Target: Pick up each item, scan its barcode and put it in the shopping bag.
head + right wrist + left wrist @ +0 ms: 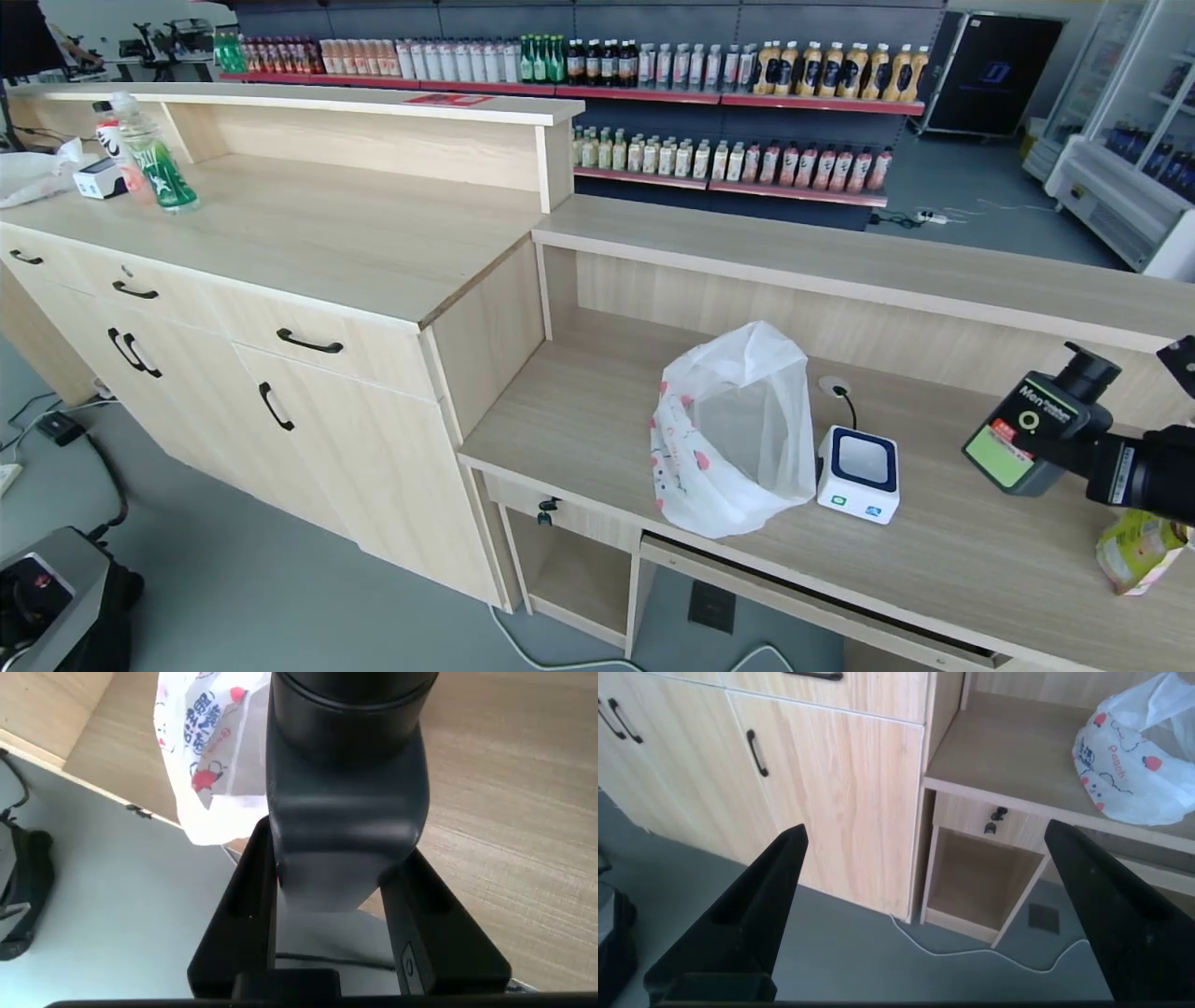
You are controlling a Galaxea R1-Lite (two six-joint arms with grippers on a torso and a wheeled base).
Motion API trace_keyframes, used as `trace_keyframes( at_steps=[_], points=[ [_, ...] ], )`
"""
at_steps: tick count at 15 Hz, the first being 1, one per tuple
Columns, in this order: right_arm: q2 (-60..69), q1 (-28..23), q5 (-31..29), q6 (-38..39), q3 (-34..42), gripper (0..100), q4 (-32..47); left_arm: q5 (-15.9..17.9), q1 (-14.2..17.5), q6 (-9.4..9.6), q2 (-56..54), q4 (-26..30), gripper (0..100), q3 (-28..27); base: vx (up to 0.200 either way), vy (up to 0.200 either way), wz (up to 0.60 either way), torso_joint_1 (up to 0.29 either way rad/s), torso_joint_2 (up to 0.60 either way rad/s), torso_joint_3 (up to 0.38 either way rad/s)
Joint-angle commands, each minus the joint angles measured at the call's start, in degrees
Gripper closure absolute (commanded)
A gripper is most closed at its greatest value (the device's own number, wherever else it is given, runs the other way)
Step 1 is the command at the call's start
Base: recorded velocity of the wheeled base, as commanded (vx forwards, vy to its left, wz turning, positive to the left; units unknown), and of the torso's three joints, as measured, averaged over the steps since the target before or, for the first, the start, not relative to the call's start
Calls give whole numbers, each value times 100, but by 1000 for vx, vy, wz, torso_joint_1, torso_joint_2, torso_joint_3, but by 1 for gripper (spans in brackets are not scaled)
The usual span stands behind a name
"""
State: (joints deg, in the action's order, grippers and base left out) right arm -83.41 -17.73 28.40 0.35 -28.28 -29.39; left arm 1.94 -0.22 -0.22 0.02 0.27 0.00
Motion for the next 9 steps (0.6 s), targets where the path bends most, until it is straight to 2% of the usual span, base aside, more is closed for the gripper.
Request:
trace_keyframes(
  at_steps=[1,5,9],
  points=[
    [-281,-64,25,35,-19,100,-23,0,-4,-4,6,0,0,0,0,0,0,0,0,0],
    [-510,-108,78,26,-318,100,-418,0,-4,-4,6,0,0,0,0,0,0,0,0,0],
    [-1116,-275,631,-71,-512,100,-427,0,-4,-4,6,0,0,0,0,0,0,0,0,0]
  ],
)
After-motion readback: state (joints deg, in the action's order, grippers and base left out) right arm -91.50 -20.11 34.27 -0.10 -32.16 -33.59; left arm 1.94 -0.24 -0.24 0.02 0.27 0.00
